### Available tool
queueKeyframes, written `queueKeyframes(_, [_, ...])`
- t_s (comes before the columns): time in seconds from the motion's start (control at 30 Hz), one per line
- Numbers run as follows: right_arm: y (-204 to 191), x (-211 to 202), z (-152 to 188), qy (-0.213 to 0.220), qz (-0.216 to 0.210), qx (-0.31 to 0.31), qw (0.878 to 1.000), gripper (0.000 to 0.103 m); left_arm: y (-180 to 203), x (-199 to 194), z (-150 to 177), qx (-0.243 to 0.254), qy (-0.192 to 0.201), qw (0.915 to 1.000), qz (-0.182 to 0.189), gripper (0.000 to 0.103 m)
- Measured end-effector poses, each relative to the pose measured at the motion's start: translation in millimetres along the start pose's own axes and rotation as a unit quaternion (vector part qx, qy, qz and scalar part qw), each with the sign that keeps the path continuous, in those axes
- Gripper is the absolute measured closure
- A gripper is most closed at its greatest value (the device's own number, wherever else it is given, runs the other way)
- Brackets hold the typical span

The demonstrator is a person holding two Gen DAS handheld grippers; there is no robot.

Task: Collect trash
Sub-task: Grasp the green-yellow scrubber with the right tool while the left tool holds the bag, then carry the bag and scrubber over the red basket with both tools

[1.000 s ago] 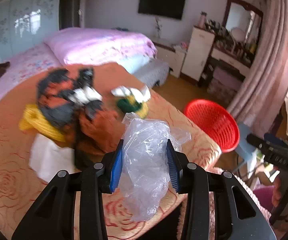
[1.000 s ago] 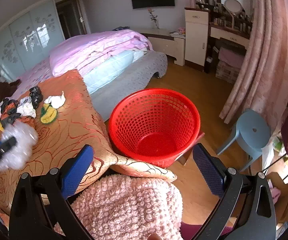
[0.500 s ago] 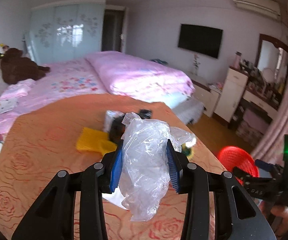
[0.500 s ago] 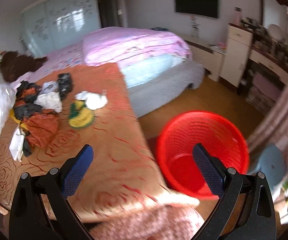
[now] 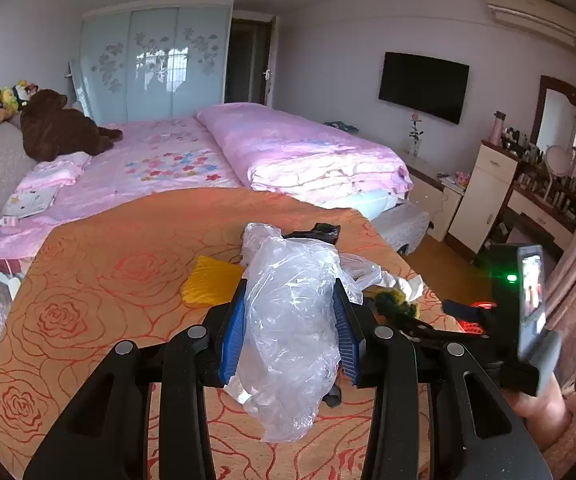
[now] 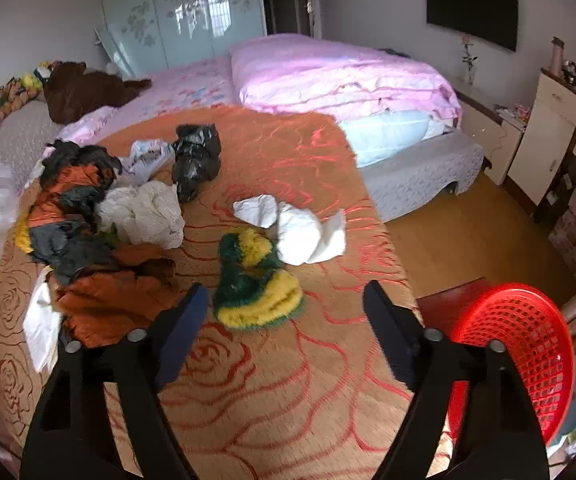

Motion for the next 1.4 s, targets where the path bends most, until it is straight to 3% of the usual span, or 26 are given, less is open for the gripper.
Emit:
queueKeyframes(0.13, [-9.6, 11.0, 0.8, -0.011, -0.013, -0.004, 1.000, 0.052, -5.2, 0.1, 0.6, -0.002, -0.002, 1.0000, -0.003, 0.065])
queueKeyframes(0.33, [-13.3, 9.0, -0.2, -0.007, -0.019, -0.007, 1.000, 0.062, -4.5, 2.5, 3.4, -0.003, -0.007, 1.0000, -0.004, 0.065])
queueKeyframes(0.63, [-11.7, -30.2, 1.3, 0.011, -0.034, 0.015, 0.999, 0.062, 3.7, 3.2, 6.5, 0.003, -0.010, 0.9999, 0.004, 0.065])
queueKeyframes(1.07, [19.3, -88.2, -10.1, 0.057, 0.005, 0.044, 0.997, 0.062, 29.3, 5.5, 11.0, 0.010, -0.021, 0.9992, 0.032, 0.065])
queueKeyframes(1.4, [41.9, -118.2, -28.0, 0.089, 0.026, 0.057, 0.994, 0.062, 69.0, 13.1, 9.0, 0.033, -0.026, 0.9964, 0.075, 0.065])
Point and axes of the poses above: each gripper's, at about its wrist camera, not at the fingertips, and x roughly the way its jaws point, y to its right, z to its underside, the point moved 8 cm from there along x, roughly the way its jaws point, and after that the axes turned 15 degrees about y, right-handed, at the moved point
